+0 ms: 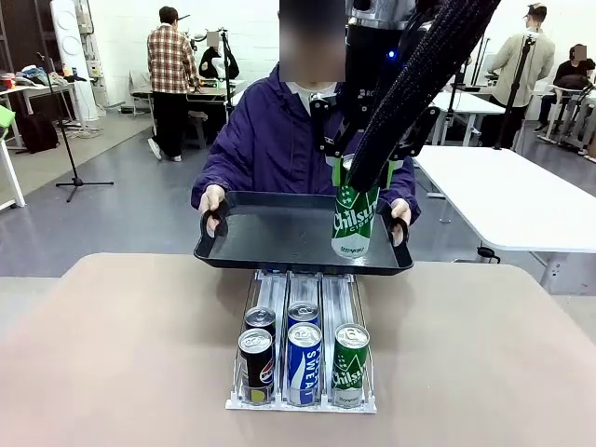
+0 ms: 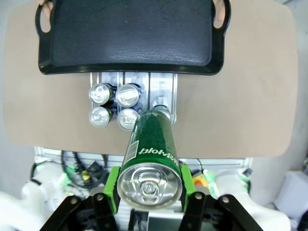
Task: Retrieve and hand over the desired beverage to the person.
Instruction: Place the picked can on the Handle tray extended by the person, then pick up another can of the same type that the person held from the Automatic Can Dispenser.
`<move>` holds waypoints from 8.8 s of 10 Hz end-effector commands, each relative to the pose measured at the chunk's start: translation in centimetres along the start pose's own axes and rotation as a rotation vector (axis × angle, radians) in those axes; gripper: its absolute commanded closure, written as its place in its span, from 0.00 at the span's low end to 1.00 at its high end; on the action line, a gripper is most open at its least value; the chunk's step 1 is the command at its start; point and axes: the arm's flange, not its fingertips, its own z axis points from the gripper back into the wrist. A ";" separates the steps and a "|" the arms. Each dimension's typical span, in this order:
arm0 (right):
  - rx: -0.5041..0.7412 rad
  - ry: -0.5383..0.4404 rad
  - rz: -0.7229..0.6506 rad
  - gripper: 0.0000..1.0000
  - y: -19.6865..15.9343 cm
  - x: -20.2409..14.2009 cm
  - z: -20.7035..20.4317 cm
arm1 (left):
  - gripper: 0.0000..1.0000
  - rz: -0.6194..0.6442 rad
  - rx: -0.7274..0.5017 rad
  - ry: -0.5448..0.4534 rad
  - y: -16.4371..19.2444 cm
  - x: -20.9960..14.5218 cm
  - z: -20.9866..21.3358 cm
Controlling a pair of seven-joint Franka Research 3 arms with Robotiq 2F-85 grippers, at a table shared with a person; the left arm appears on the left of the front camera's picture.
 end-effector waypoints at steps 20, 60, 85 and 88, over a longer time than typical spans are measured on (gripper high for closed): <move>0.050 0.150 0.050 0.19 -3.5 22.1 -10.8 | 0.00 -0.019 -0.020 -0.012 0.1 0.0 0.2; 0.619 -0.463 0.421 0.00 -41.4 -5.7 3.3 | 0.00 -0.019 -0.020 -0.012 0.1 0.0 0.2; 0.619 -0.463 0.421 0.00 -41.4 -5.7 3.3 | 0.00 -0.019 -0.020 -0.012 0.1 0.0 0.2; 0.619 -0.463 0.421 0.00 -41.4 -5.7 3.3 | 0.00 -0.019 -0.020 -0.012 0.1 0.0 0.2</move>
